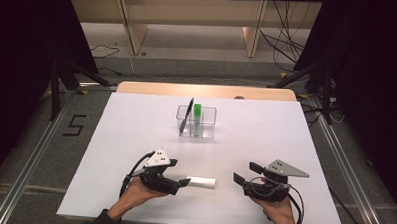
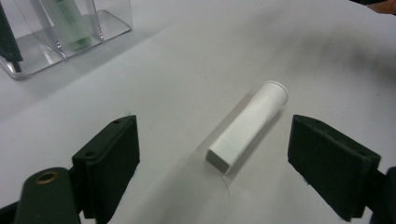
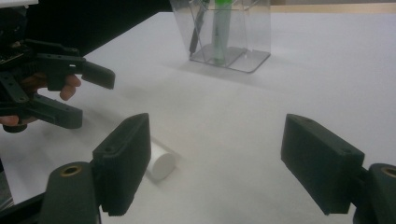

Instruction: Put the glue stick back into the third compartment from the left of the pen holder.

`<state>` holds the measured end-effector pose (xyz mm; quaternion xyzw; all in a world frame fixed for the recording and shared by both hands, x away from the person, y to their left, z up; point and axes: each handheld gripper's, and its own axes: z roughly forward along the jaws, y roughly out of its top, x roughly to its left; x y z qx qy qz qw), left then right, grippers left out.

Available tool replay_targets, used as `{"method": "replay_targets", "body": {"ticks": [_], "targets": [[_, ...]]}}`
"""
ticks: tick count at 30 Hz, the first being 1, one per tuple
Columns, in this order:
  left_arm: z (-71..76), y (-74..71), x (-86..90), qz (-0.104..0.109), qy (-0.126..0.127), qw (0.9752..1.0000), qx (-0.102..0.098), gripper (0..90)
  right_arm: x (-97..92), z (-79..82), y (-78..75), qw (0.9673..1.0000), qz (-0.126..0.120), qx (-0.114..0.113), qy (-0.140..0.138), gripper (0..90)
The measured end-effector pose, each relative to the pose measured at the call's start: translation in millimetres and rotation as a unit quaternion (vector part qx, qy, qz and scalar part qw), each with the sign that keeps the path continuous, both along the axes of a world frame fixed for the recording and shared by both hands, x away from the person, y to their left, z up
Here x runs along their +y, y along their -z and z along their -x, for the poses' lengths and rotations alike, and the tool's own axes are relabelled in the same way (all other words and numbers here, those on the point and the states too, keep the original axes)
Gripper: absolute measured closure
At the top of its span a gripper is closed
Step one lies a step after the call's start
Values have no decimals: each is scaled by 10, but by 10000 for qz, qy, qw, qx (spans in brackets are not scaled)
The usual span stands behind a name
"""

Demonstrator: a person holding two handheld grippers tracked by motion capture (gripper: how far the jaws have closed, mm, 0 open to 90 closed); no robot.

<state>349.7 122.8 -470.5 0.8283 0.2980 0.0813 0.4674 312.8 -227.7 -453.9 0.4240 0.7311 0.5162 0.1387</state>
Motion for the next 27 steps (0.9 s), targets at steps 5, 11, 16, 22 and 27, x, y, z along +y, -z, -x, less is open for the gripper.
{"method": "replay_targets", "body": {"ticks": [5, 11, 16, 22, 27], "targets": [[-31, -18, -88, -118, 146, 9998, 8, 164, -28, 21, 19, 10000, -59, 66, 2, 250], [-72, -17, -205, -373, 382, 9986, 33, 170, -44, 53, 31, 9999, -70, 88, 5, 250], [-95, 7, -318, -696, 629, 9956, 57, 188, -46, 82, 31, 10000, -36, 84, -1, 250], [-154, -47, -421, -861, 921, 9920, 59, 242, -47, 99, 28, 10000, -22, 81, 1, 250], [-191, -97, -505, -1103, 1199, 9866, 75, 289, -43, 102, 33, 10000, -9, 87, 11, 251]]}}
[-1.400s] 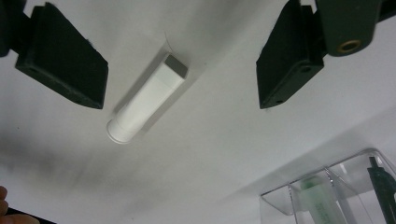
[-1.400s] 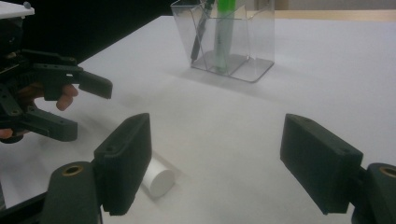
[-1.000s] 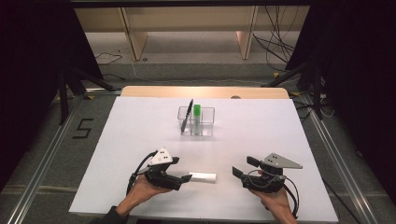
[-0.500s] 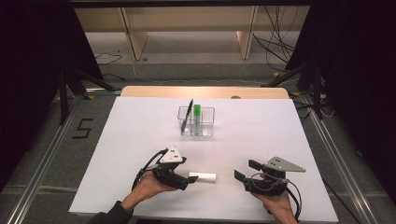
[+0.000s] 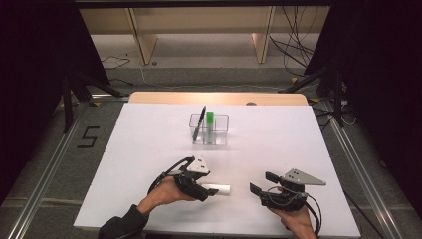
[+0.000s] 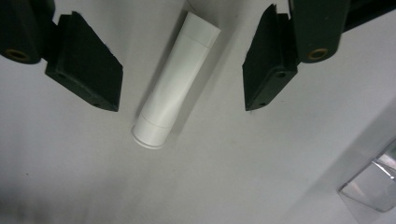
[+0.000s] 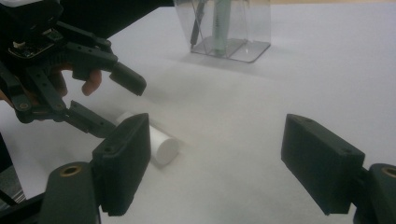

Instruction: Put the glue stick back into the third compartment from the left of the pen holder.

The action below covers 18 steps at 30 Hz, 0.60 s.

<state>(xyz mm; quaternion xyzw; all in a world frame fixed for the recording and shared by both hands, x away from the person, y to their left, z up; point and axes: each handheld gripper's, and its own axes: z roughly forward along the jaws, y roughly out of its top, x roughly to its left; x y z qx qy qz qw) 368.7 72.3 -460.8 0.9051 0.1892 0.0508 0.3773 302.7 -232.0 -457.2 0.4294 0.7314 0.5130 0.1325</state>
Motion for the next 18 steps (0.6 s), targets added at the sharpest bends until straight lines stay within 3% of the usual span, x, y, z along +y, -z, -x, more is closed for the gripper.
{"method": "replay_targets", "body": {"ticks": [7, 18], "targets": [[-48, 19, -41, -184, 126, 9997, 108, 360, 1, 5, 2, 10000, 12, 12, 2, 251], [-121, 49, -162, -732, 397, 9963, 194, 418, -3, 6, 1, 10000, 42, 4, 24, 252]]}}
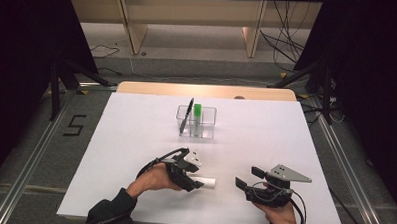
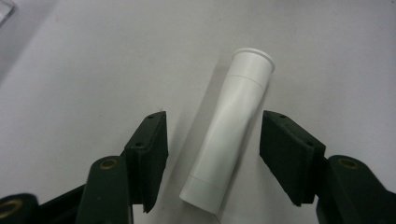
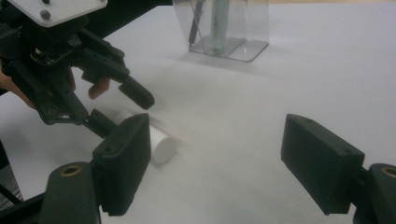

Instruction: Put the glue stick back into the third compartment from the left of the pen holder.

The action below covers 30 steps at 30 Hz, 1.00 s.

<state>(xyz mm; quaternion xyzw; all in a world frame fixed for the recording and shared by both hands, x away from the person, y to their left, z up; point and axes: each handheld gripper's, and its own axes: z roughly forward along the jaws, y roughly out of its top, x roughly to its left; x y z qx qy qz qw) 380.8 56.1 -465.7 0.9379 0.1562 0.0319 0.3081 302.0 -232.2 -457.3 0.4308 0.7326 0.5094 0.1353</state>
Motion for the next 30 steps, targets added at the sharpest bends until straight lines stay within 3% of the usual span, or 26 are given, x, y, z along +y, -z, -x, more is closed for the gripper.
{"method": "replay_targets", "body": {"ticks": [17, 24, 30], "targets": [[-43, 12, -103, -262, 293, 9992, 78, 521, 10, 1, 7, 10000, 47, -1, -29, 254], [-59, 31, -131, -448, 550, 9974, 136, 568, 17, 0, 12, 10000, 52, 1, -41, 255], [-84, 41, -125, -483, 666, 9964, 201, 606, 22, 1, 14, 10000, 59, 1, -45, 255]]}}
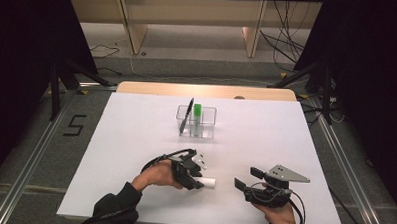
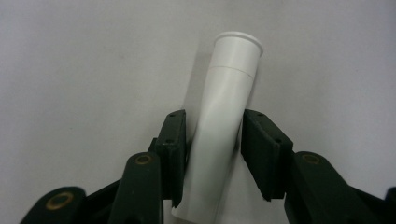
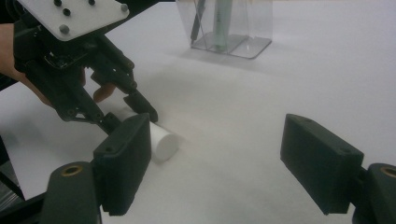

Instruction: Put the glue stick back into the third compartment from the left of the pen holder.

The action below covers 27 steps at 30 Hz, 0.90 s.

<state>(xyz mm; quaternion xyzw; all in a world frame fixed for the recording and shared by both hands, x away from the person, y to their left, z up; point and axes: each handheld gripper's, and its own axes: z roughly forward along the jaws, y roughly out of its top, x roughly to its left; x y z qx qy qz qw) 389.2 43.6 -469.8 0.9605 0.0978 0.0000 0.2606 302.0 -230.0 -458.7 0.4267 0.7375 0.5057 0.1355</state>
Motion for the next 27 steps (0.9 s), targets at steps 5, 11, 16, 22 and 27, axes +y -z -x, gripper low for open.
{"method": "replay_targets", "body": {"ticks": [5, 11, 16, 22, 27], "targets": [[5, 1, 9, 2, 17, 10000, 3, 666, 2, 1, 1, 10000, 6, 8, -7, 256], [0, 5, 23, 28, 47, 10000, -4, 692, 8, 1, 4, 10000, 16, 5, -22, 257], [14, 12, 42, 119, -41, 9999, -22, 696, 9, 5, 2, 10000, 7, 5, -31, 258], [20, 12, 77, 354, -352, 9987, -121, 697, 15, 8, 3, 10000, 2, 3, -38, 258], [50, -8, 98, 609, -632, 9959, -221, 697, 28, 13, 5, 10000, 0, 4, -43, 260]]}}
